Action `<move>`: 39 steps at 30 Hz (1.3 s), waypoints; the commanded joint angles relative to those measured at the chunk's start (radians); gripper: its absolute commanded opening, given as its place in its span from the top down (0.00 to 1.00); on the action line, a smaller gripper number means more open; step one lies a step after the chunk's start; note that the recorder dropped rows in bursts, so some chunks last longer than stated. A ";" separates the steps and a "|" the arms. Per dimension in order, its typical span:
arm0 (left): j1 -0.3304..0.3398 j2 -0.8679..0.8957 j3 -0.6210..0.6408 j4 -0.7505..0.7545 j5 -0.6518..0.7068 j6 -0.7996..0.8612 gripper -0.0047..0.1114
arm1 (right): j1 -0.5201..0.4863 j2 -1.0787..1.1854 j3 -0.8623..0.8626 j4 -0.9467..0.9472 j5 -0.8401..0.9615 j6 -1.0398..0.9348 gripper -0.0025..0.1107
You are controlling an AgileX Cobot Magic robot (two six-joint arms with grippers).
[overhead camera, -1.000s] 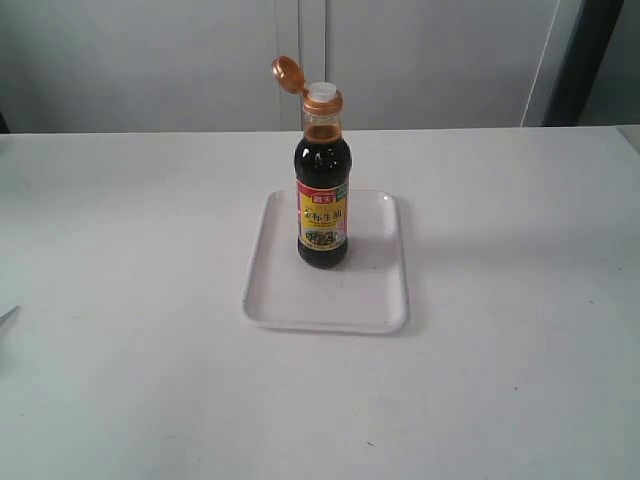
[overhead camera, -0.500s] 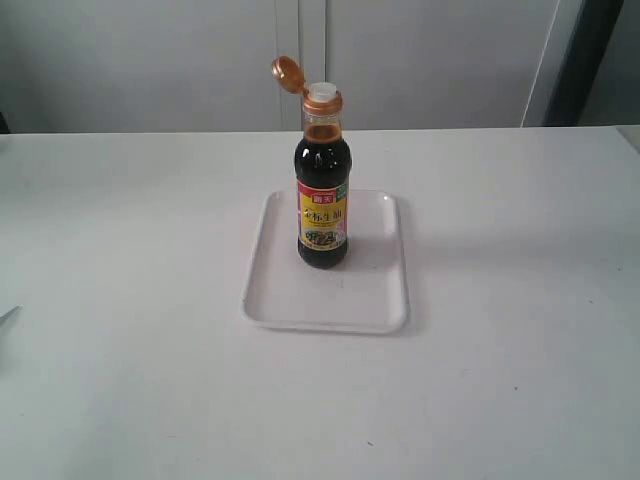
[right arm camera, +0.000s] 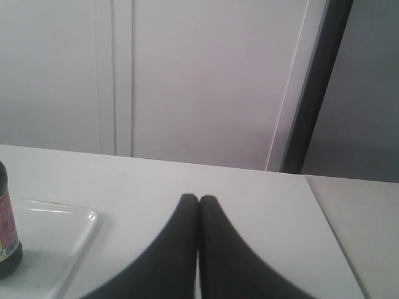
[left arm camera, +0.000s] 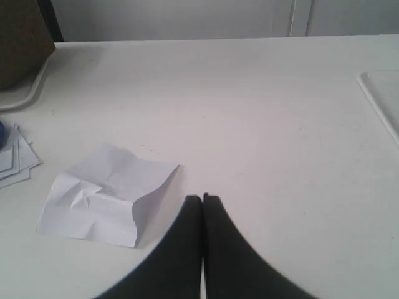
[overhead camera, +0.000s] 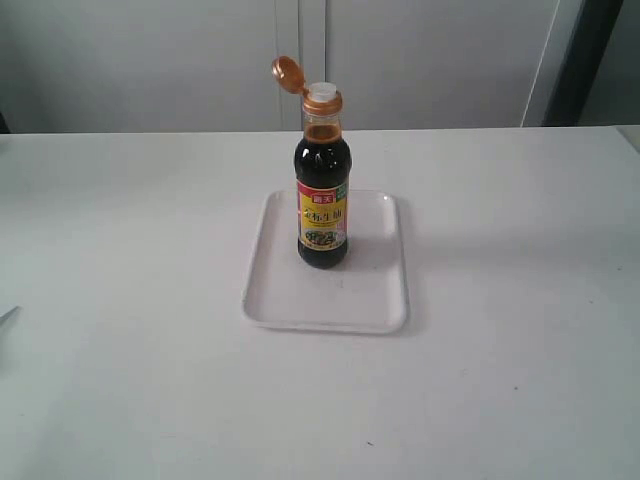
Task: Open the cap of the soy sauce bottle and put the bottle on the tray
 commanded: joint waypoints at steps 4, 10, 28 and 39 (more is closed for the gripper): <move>0.016 -0.005 0.044 -0.011 -0.003 0.004 0.96 | -0.002 -0.003 0.003 0.004 -0.006 0.003 0.98; 0.016 -0.005 0.046 -0.019 -0.009 0.002 0.96 | -0.002 -0.003 0.003 0.004 -0.006 0.003 0.98; 0.016 -0.005 0.046 -0.023 0.027 0.004 0.96 | -0.002 -0.003 0.003 0.004 -0.006 0.003 0.98; 0.016 -0.005 0.046 -0.023 0.027 0.004 0.96 | -0.002 -0.003 0.003 0.004 -0.006 0.003 0.98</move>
